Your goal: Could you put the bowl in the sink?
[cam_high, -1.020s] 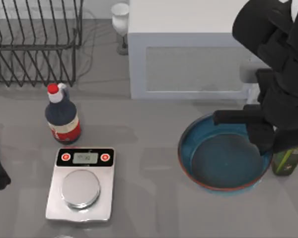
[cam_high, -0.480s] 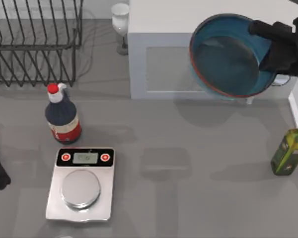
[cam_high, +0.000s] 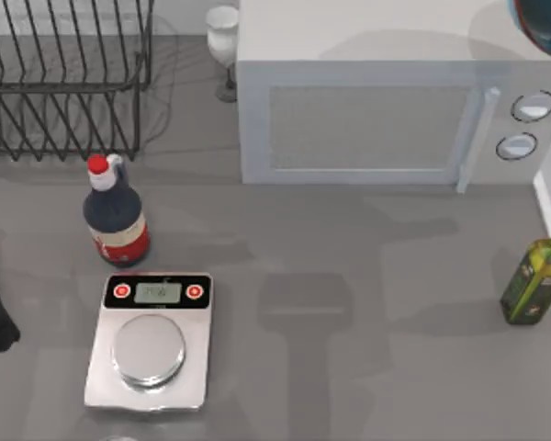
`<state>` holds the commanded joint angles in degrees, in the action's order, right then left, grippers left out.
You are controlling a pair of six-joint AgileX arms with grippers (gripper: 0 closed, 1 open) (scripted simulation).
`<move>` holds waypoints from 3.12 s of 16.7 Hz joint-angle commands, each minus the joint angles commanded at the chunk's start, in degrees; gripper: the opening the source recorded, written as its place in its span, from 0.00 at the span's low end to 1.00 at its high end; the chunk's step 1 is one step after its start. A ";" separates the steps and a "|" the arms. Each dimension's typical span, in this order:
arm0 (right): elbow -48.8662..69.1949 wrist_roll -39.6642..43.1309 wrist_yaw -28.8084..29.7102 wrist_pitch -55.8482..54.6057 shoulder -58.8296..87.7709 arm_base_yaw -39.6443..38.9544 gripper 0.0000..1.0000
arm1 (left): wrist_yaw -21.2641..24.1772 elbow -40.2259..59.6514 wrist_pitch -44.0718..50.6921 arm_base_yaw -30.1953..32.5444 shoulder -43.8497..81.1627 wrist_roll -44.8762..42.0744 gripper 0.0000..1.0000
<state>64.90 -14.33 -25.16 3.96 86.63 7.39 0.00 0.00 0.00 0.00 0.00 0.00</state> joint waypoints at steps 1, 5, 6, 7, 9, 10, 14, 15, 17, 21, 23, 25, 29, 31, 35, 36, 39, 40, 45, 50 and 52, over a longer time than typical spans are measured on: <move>-3.03 1.72 -0.94 -6.66 0.13 2.86 0.00 | 0.00 0.00 0.00 0.00 0.00 0.00 1.00; -15.34 7.90 -3.32 -31.08 0.33 12.80 0.00 | 0.00 0.00 0.00 0.00 0.00 0.00 1.00; -18.21 9.13 -3.58 -36.20 0.20 14.81 0.00 | 0.00 0.00 0.00 0.00 0.00 0.00 1.00; -20.88 10.19 -3.73 -40.71 -0.01 16.60 0.00 | 0.00 0.00 0.00 0.00 0.00 0.00 1.00; -25.45 11.81 -3.80 -47.99 -0.47 19.53 0.00 | 0.00 0.00 0.00 0.00 0.00 0.00 1.00; -27.28 12.38 -3.77 -50.76 -0.69 20.66 0.00 | 0.00 0.00 0.00 0.00 0.00 0.00 1.00; -30.76 13.28 -3.58 -55.88 -1.09 22.77 0.00 | 0.00 0.00 0.00 0.00 0.00 0.00 1.00; -30.76 13.28 -3.58 -55.88 -1.09 22.77 0.00 | 0.00 0.00 0.00 0.00 0.00 0.00 1.00; -30.76 13.28 -3.58 -55.88 -1.09 22.77 0.00 | 0.00 0.00 0.00 0.00 0.00 0.00 1.00; -30.82 13.16 -3.58 -57.89 1.24 22.65 0.00 | 0.00 0.00 0.00 0.00 0.00 0.00 1.00; -31.26 13.13 -3.55 -62.35 5.54 22.93 0.00 | 0.00 0.00 0.00 0.00 0.00 0.00 1.00; -31.96 13.19 -3.50 -69.24 11.86 23.21 0.00 | 0.00 0.00 0.00 0.00 0.00 0.00 1.00; -34.04 13.49 -3.35 -87.77 26.51 23.36 0.00 | 0.00 0.00 0.00 0.00 0.00 0.00 1.00; -35.18 13.57 -3.24 -95.22 32.75 23.22 0.00 | 0.00 0.00 0.00 0.00 0.00 0.00 1.00; -36.76 13.51 -3.06 -102.90 39.96 22.89 0.00 | 0.00 0.00 0.00 0.00 0.00 0.00 1.00; -36.86 13.50 -3.05 -103.33 40.37 22.86 0.00 | 0.00 0.00 0.00 0.00 0.00 0.00 1.00; -36.86 13.50 -3.05 -103.33 40.37 22.86 0.00 | 0.00 0.00 0.00 0.00 0.00 0.00 1.00; -36.86 13.50 -3.05 -103.33 40.37 22.86 0.00 | 0.00 0.00 0.00 0.00 0.00 0.00 1.00; -36.86 13.50 -3.05 -103.33 40.37 22.86 0.38 | 0.00 0.00 0.00 0.00 0.00 0.00 1.00; -36.86 13.50 -3.05 -103.33 40.37 22.86 0.75 | 0.00 0.00 0.00 0.00 0.00 0.00 1.00; -36.86 13.50 -3.05 -103.33 40.37 22.86 0.90 | 0.00 0.00 0.00 0.00 0.00 0.00 1.00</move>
<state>28.04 -0.83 -28.21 -99.36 126.99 30.25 0.00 0.00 0.00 0.00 0.00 0.00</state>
